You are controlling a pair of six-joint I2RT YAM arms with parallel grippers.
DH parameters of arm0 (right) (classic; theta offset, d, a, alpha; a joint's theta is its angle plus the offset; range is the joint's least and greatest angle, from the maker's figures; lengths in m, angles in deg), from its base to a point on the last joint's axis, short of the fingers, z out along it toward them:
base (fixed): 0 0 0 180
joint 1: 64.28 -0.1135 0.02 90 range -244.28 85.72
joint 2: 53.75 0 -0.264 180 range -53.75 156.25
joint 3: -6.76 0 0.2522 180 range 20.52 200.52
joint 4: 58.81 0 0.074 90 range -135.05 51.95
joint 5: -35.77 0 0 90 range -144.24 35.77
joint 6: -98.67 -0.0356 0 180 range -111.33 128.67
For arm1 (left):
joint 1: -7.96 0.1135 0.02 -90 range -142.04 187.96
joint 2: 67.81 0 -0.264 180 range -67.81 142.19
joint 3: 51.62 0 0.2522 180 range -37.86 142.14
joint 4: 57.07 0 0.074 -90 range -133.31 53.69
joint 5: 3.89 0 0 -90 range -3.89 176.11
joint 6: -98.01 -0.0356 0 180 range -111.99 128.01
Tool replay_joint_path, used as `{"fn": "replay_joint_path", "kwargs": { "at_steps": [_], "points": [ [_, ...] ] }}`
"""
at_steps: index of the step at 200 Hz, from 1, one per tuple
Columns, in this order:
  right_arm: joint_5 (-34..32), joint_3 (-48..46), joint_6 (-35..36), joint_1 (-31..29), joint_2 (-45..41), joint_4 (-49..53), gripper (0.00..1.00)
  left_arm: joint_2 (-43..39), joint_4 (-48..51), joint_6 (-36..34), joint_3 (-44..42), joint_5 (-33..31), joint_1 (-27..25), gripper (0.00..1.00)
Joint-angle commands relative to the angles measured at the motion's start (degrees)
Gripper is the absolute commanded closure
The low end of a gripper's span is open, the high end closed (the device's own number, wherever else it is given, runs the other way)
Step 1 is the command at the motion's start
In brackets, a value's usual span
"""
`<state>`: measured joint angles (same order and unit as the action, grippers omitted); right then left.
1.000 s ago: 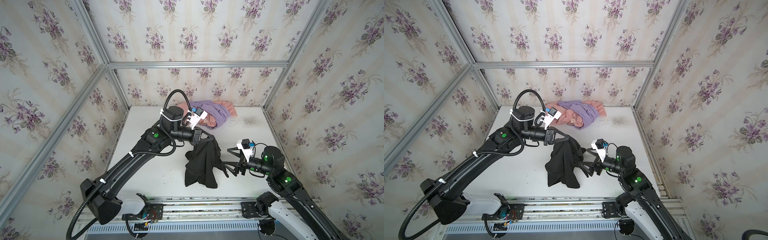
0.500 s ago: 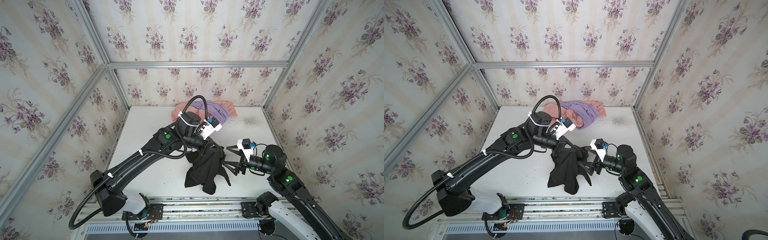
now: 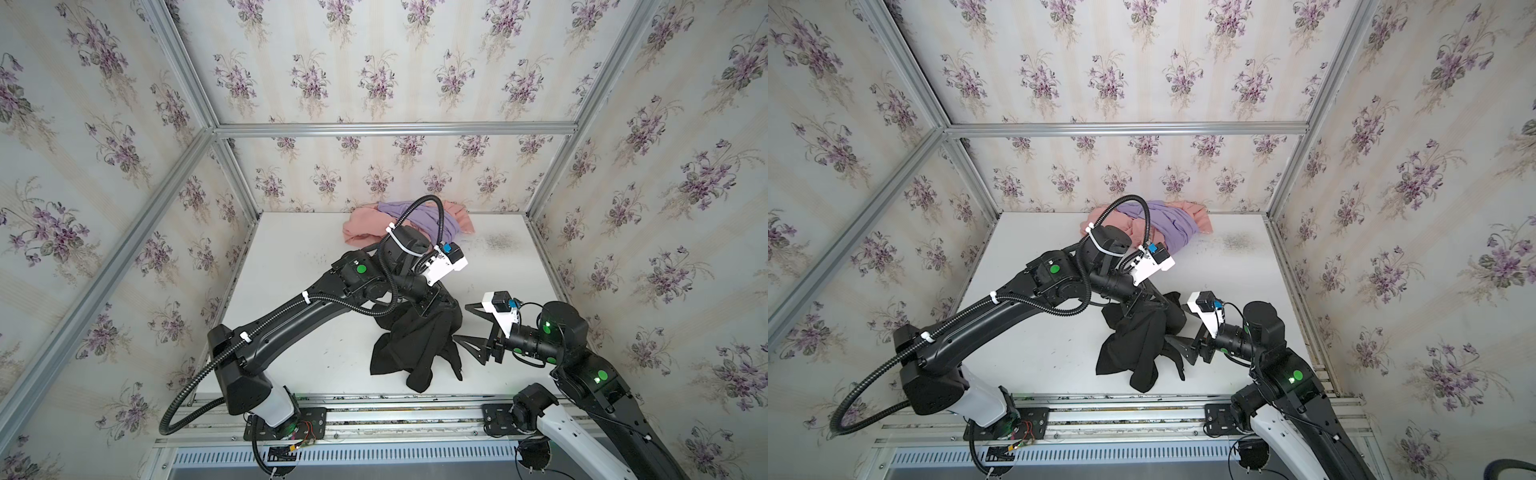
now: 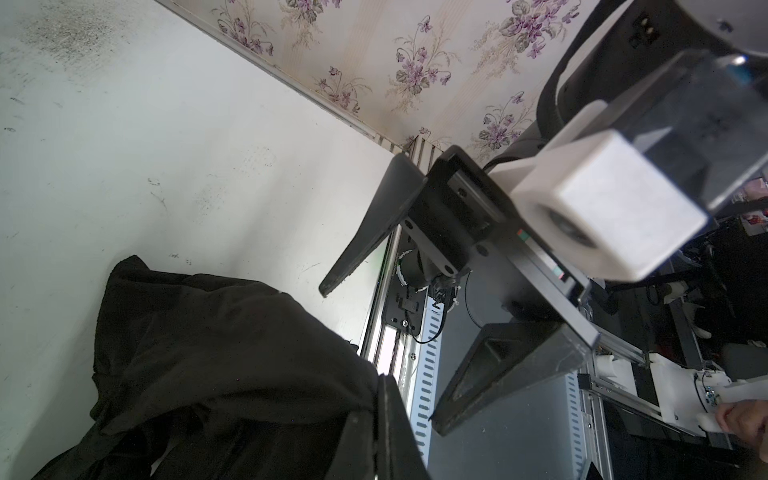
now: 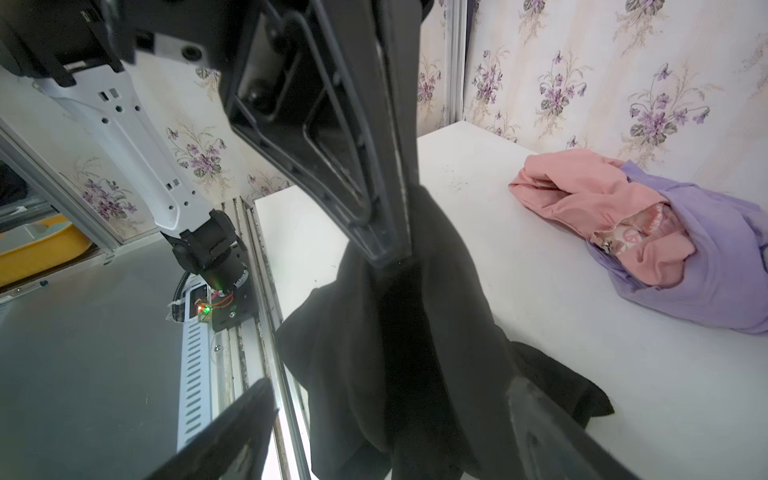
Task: Pick out a specific cloth from the pile
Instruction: 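Lower the black cloth onto the open table nearer the robot with the left gripper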
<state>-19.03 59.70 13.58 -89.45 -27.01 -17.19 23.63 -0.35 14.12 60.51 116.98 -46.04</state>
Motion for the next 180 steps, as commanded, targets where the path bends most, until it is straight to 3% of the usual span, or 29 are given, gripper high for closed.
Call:
{"fn": "replay_joint_path", "kwargs": {
  "at_steps": [1,88,136,180],
  "points": [
    [-1.9,-0.2,1.6,-0.1,-0.4,2.4,0.1,1.2,1.2,-2.3,1.9,-0.9,-0.6,0.99],
    [-4.3,-0.4,3.3,-0.1,-1.8,4.7,0.1,5.7,3.6,-3.4,5.5,-4.5,-3.0,1.0],
    [-5.2,-1.5,3.5,0.0,-2.8,4.9,0.1,5.4,3.6,-2.0,1.5,-11.7,-2.5,1.0],
    [-5.2,-1.6,3.5,-0.1,-2.7,5.1,0.1,5.2,1.8,-0.4,-1.8,-12.9,-1.9,1.0]
  ]
}}
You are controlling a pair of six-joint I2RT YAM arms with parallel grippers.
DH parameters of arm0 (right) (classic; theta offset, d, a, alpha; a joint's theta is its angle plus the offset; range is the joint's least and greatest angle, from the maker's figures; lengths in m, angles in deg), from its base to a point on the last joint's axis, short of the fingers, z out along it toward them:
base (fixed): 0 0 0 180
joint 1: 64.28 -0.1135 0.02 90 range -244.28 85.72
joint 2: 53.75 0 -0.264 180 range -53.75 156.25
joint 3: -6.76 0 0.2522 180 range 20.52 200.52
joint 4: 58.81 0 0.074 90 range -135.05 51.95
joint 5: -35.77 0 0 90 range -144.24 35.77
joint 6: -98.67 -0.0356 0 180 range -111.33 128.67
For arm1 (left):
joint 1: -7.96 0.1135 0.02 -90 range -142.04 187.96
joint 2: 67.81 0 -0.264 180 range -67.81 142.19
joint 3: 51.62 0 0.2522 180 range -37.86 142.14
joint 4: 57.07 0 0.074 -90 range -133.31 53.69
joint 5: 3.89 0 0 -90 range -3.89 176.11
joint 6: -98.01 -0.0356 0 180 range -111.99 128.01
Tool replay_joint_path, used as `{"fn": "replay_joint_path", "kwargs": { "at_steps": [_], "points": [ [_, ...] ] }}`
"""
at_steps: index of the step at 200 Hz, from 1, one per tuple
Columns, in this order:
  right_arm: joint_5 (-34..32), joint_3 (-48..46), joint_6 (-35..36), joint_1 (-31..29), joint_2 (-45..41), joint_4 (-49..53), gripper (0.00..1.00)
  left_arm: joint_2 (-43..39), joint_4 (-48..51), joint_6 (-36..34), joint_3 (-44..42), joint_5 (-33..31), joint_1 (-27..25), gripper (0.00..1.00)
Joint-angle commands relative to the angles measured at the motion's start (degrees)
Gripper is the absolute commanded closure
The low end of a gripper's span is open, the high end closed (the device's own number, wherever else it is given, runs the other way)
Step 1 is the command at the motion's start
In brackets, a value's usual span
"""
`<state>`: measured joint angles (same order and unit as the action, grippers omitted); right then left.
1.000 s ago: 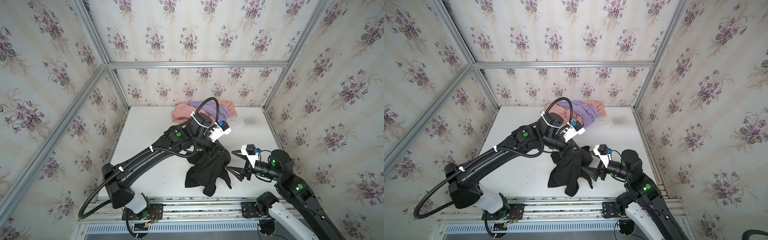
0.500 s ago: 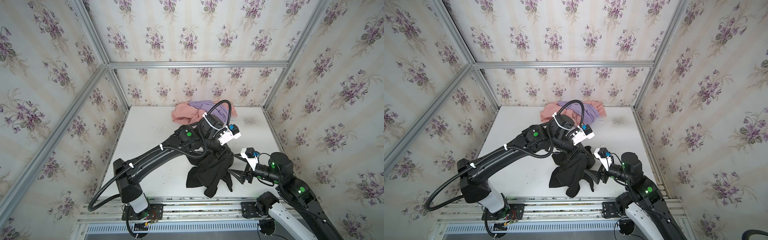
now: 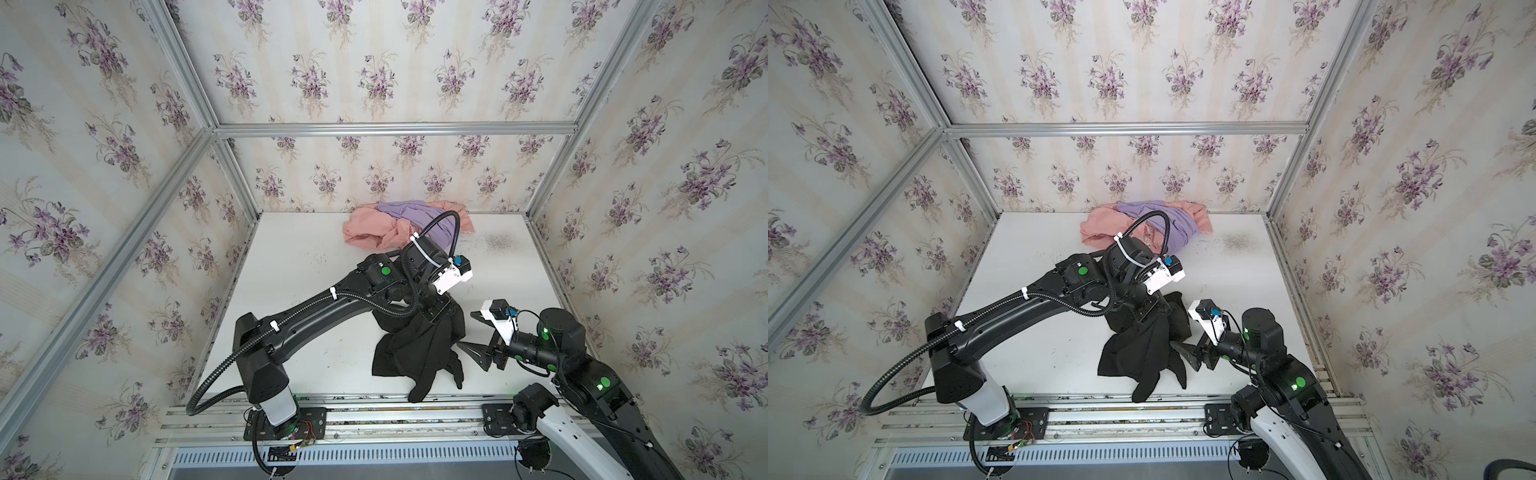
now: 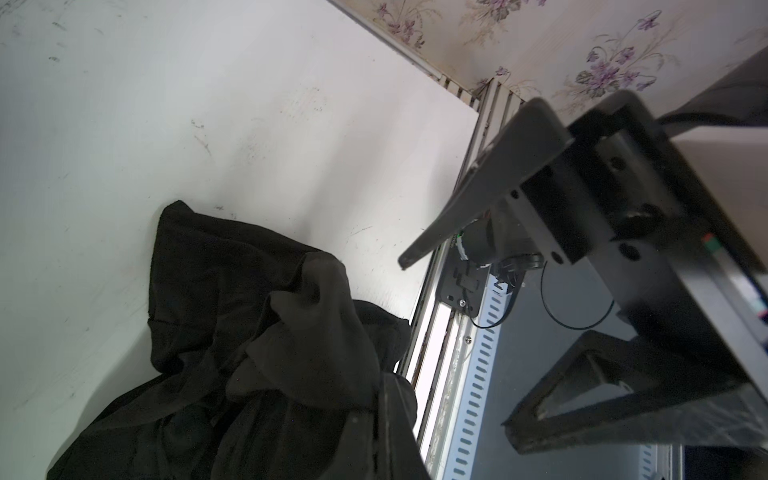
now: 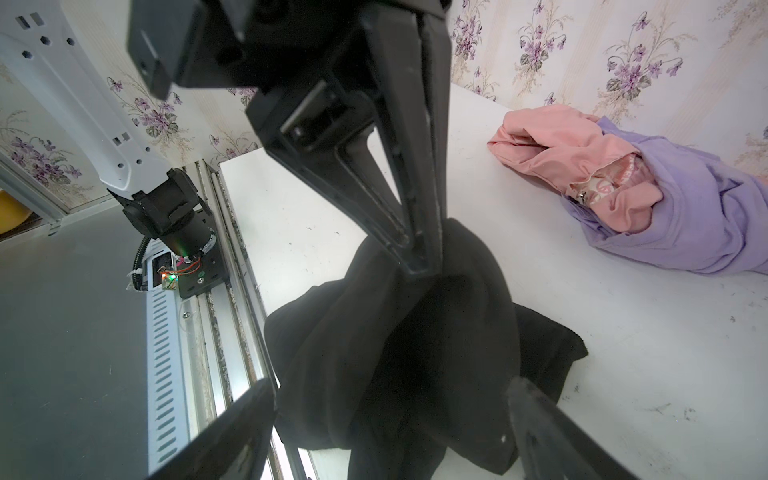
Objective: Pick out a specific cloth from the pile
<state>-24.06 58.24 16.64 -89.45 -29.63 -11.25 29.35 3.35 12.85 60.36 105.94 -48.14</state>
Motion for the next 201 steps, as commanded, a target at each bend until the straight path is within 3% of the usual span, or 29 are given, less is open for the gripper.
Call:
{"fn": "replay_joint_path", "kwargs": {
  "at_steps": [1,130,163,201],
  "points": [
    [-0.2,-0.2,0.5,-0.1,0.0,-0.8,0.1,-0.6,-2.0,1.0,-1.8,-1.9,0.3,1.0],
    [-1.2,-0.3,-1.4,-0.1,0.9,-2.2,0.12,-13.1,-16.7,12.0,-28.4,-3.5,10.7,1.0],
    [-1.2,-1.7,-8.8,-0.1,1.9,-8.0,0.19,-15.2,-18.3,15.1,-36.0,-3.6,14.4,1.0],
    [-0.4,-4.8,-19.7,-0.1,3.0,-15.0,0.19,-16.6,-21.7,18.5,-42.6,-3.8,17.2,1.0]
  ]
}}
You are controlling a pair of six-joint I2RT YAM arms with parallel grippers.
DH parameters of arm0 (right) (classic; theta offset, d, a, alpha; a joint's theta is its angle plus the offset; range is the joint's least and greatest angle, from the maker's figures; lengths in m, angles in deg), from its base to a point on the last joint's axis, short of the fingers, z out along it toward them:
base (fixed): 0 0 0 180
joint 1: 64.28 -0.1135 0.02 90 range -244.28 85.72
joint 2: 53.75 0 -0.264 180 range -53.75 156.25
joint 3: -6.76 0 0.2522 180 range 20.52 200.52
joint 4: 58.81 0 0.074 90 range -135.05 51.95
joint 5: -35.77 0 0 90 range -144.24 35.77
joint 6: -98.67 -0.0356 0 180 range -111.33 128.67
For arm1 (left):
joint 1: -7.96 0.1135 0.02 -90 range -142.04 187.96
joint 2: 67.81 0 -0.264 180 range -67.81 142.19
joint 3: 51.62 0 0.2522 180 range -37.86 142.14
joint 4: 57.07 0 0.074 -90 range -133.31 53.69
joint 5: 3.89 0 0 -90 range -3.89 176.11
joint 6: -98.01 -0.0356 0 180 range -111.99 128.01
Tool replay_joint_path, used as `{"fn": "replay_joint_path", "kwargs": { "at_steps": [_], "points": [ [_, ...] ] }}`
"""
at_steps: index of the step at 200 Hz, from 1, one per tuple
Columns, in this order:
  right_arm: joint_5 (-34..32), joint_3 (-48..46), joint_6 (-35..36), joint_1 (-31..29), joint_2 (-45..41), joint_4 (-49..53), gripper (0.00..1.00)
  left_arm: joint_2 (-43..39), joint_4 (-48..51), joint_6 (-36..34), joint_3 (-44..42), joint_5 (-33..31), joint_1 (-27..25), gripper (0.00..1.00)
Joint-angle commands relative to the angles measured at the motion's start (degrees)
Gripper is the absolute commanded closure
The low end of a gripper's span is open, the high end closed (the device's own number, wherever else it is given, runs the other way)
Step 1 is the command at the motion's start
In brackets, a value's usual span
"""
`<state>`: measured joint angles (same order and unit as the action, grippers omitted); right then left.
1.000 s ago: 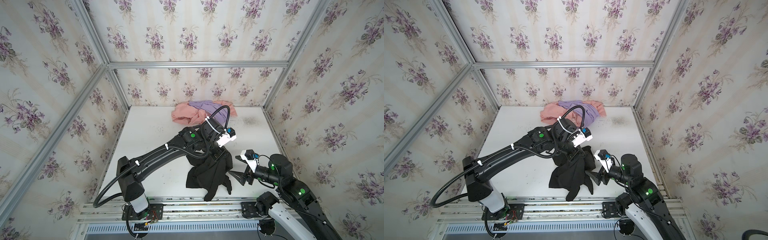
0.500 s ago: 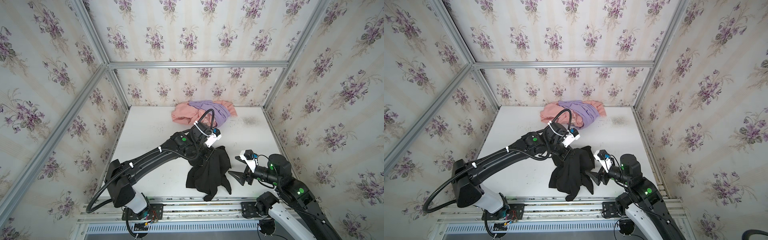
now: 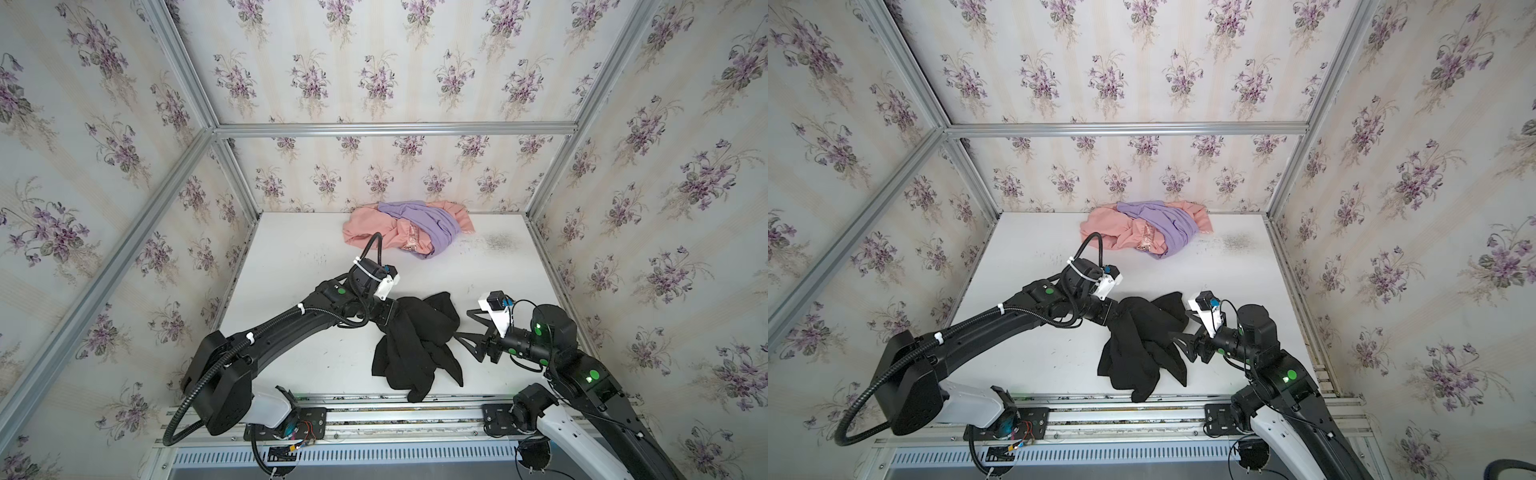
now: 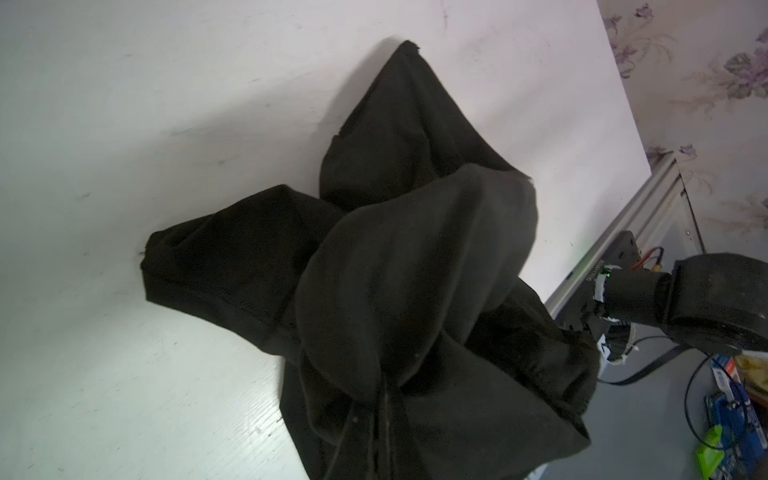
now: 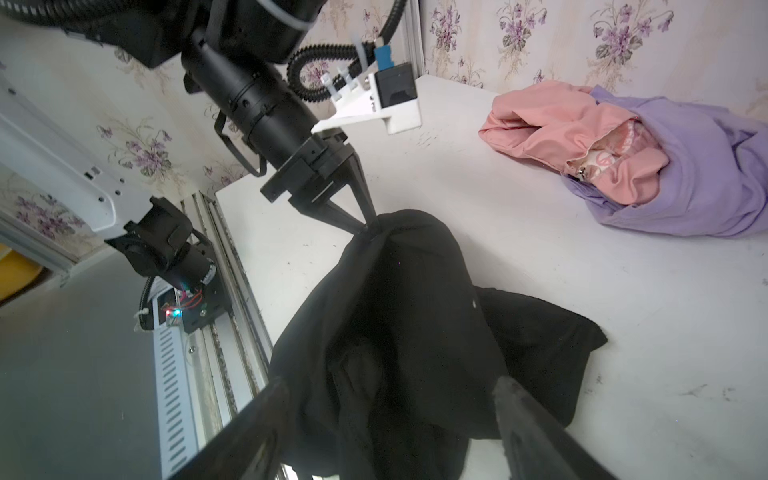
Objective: Pick out a specific cloth from the pile
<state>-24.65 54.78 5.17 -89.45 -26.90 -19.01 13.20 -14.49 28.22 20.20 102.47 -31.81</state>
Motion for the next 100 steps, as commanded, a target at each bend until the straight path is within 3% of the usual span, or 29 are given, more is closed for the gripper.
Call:
{"fn": "replay_joint_path", "kwargs": {
  "at_steps": [1,51,100],
  "points": [
    [0.1,-1.4,-8.4,-0.1,0.2,-7.4,0.19,-0.4,-4.0,3.2,-2.5,-0.3,0.9,1.0],
    [-0.7,-6.2,-21.0,-0.1,1.8,-13.6,0.18,1.6,-8.4,5.7,-8.4,0.3,4.3,1.0],
    [-5.1,-9.5,-25.1,-2.6,7.3,-10.6,0.2,3.5,-12.0,6.6,-11.1,2.3,6.6,1.0]
  ]
}}
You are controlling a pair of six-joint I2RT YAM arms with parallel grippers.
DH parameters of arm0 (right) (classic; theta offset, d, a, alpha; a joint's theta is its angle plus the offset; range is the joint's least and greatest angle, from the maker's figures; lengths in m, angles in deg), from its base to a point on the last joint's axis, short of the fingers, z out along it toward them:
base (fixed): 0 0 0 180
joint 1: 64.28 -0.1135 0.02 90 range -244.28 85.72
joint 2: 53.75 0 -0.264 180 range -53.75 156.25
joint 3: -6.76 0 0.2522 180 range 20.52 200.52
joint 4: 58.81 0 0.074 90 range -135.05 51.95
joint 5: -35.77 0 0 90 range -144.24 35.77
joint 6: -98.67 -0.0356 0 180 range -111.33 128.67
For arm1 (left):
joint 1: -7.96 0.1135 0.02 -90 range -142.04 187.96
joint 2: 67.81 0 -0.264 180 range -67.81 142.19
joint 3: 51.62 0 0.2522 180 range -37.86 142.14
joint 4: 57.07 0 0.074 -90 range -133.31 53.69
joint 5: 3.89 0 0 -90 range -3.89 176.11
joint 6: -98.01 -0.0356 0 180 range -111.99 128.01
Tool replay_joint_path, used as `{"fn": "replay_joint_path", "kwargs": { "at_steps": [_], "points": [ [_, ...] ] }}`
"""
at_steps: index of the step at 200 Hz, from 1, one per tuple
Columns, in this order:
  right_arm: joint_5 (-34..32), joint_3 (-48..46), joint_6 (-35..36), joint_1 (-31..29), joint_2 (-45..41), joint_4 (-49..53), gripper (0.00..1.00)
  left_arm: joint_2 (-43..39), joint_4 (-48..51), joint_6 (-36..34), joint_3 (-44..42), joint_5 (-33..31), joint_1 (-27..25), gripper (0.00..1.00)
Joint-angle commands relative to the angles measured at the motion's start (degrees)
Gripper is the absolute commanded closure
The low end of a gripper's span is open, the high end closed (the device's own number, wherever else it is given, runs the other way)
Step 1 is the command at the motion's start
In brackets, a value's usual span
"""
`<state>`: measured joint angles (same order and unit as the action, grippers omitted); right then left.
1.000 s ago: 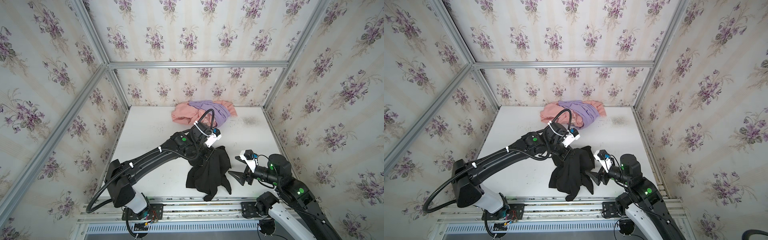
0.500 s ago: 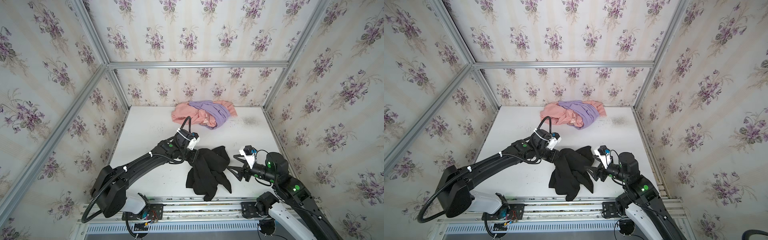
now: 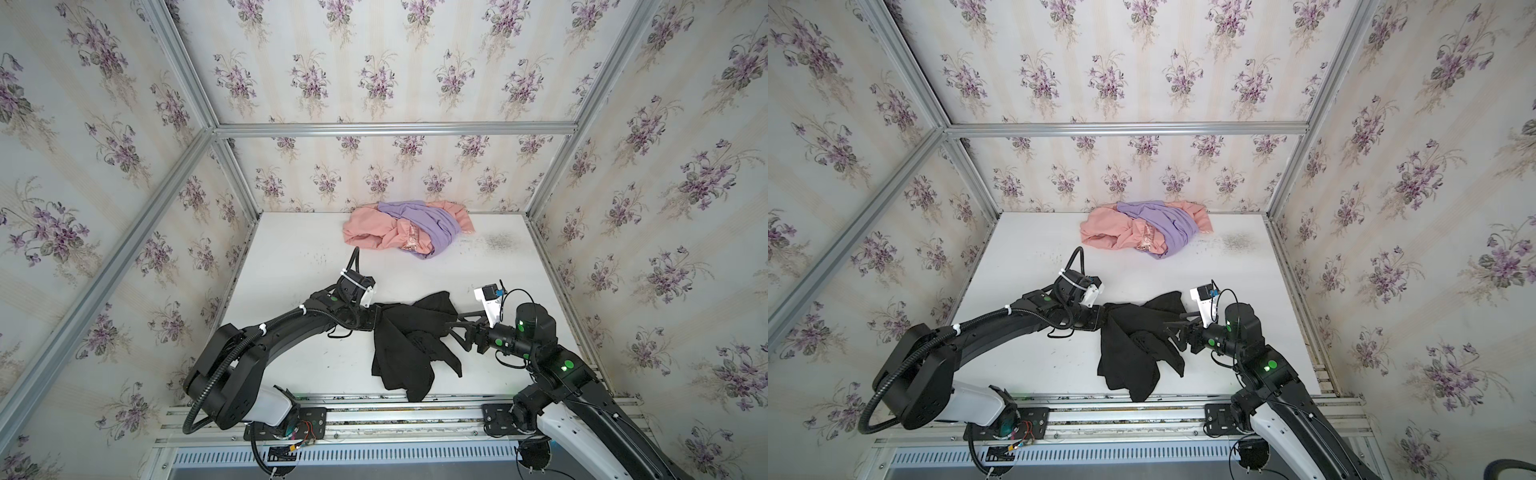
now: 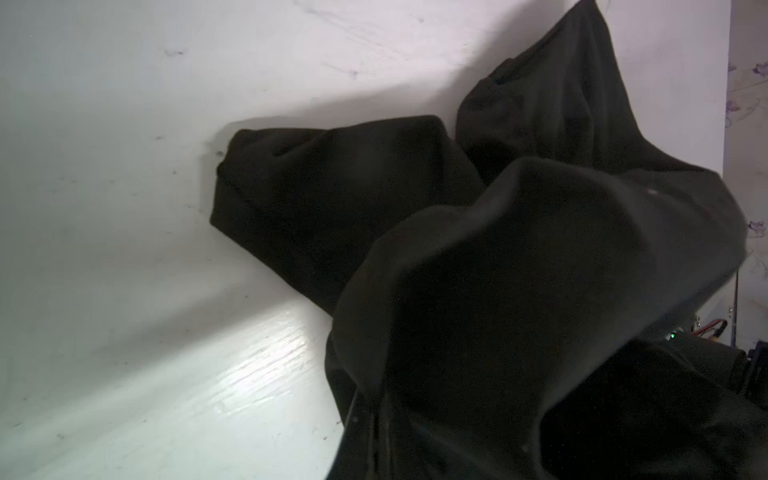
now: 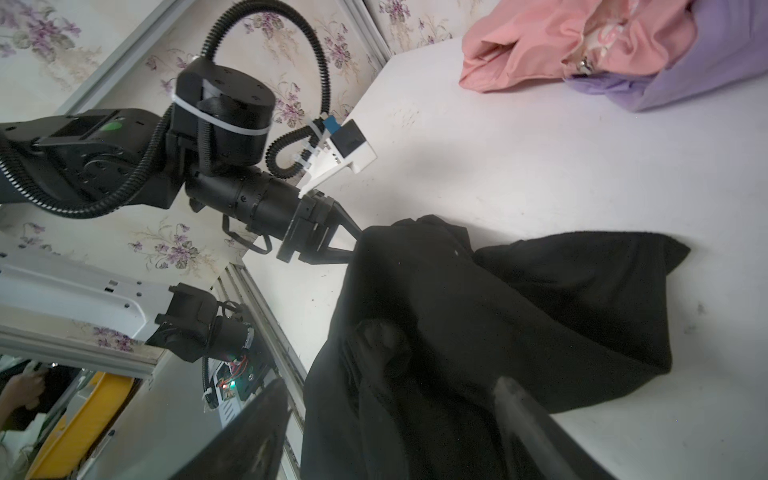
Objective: Pick out a specific cloth from the pile
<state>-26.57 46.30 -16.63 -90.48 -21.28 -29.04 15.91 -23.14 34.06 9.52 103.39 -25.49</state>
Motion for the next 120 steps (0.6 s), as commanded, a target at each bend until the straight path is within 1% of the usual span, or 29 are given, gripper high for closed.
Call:
{"fn": "replay_joint_path", "kwargs": {
  "at_steps": [1,14,18,45,59,88,120],
  "points": [
    [-3.3,-1.1,-3.3,-1.8,1.8,-0.5,0.2,0.8,-3.4,0.8,-0.4,1.4,0.3,1.0],
    [-5.8,-2.1,-2.8,-3.7,2.9,-1.1,0.2,1.5,-3.9,0.9,-0.7,1.4,0.5,1.0],
    [-6.8,-2.4,-2.6,-6.4,3.2,-1.6,0.2,1.7,-4.0,0.9,-0.8,1.4,0.5,1.0],
    [-11.5,-4.9,-1.5,-12.3,6.4,-6.8,0.21,3.1,-4.9,1.3,-1.1,2.2,1.6,1.0],
    [-12.4,-5.8,-0.6,-14.4,8.9,-9.1,0.21,3.5,-5.4,1.3,-0.9,2.6,2.1,1.0],
    [-13.3,-5.1,1.8,-19.2,14.3,-10.8,0.21,3.8,-5.6,1.5,-0.1,3.1,2.5,1.0],
    [-13.9,-4.8,3.4,-23.9,17.2,-16.7,0.22,4.8,-5.7,1.4,1.0,3.4,2.5,1.0]
  ]
}}
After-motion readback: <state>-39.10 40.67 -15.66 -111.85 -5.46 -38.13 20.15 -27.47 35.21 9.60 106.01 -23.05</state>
